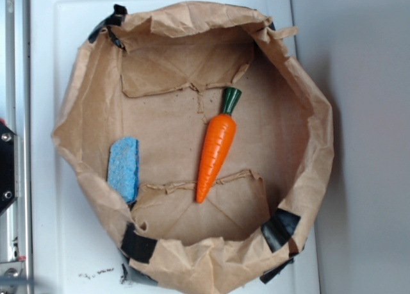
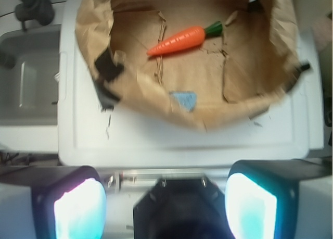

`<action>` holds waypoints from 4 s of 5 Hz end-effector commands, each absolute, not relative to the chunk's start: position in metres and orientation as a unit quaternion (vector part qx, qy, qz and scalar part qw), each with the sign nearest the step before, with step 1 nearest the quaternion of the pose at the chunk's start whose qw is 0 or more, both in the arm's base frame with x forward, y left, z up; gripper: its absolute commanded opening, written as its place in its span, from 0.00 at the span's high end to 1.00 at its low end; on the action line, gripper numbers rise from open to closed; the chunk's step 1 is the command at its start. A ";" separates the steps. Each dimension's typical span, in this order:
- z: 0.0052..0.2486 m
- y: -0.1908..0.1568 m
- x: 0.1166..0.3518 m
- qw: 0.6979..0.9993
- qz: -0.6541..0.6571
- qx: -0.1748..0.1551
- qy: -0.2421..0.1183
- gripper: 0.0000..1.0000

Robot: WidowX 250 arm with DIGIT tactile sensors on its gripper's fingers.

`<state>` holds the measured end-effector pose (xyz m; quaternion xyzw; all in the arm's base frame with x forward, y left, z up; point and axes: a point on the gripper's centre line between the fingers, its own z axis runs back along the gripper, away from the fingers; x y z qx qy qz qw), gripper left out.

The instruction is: Grab the carrot.

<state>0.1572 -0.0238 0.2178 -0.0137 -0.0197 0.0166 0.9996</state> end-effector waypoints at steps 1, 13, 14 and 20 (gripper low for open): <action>0.210 -0.015 0.221 0.997 0.066 -0.005 -0.032 0.00; 0.013 -0.001 0.307 0.944 0.314 0.055 -0.091 0.00; 0.005 -0.004 0.307 0.944 0.312 0.059 -0.093 1.00; 0.179 0.021 0.266 0.963 0.244 -0.079 -0.087 1.00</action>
